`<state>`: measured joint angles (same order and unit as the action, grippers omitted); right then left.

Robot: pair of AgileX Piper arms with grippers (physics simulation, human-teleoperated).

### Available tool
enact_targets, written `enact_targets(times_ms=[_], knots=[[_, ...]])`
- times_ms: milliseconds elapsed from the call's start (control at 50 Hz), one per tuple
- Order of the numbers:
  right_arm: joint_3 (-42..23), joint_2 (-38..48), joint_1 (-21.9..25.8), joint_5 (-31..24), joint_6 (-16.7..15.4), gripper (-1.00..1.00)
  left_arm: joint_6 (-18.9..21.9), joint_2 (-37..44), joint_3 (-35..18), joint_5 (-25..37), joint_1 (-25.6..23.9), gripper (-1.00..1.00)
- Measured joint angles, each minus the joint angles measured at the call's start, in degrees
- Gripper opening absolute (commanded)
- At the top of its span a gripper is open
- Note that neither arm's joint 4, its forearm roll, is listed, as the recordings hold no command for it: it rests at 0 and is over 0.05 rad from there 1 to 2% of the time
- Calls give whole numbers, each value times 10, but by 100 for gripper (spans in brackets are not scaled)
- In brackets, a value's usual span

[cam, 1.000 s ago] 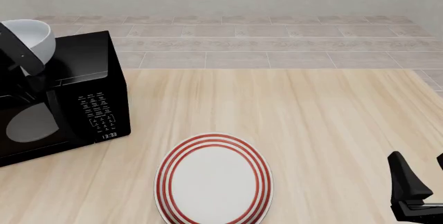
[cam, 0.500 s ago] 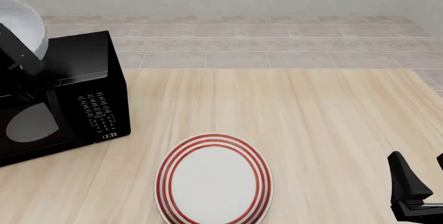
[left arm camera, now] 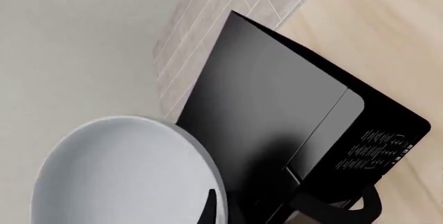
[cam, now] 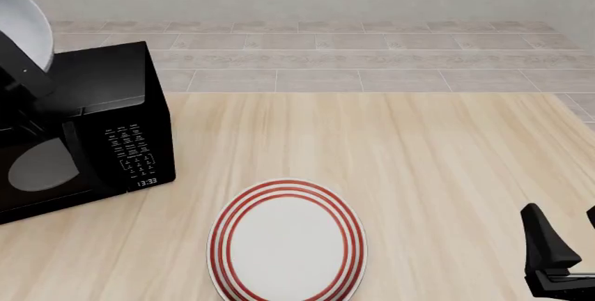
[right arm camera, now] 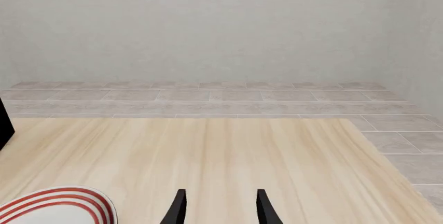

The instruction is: Pick up the white bowl and put it on the plate.

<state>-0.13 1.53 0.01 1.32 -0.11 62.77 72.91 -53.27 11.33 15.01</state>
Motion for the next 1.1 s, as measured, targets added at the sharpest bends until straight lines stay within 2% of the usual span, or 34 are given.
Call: enact_targets(times_ms=[360,840,1100], knots=[[0,0,0,0,0,100,-8,-62,-21,80,-25,-100],[0,0,0,0,0,100,-70,-170,-70,241,-105,-100],[0,0,0,0,0,100,-118,-220,-88,305,-177,-100]])
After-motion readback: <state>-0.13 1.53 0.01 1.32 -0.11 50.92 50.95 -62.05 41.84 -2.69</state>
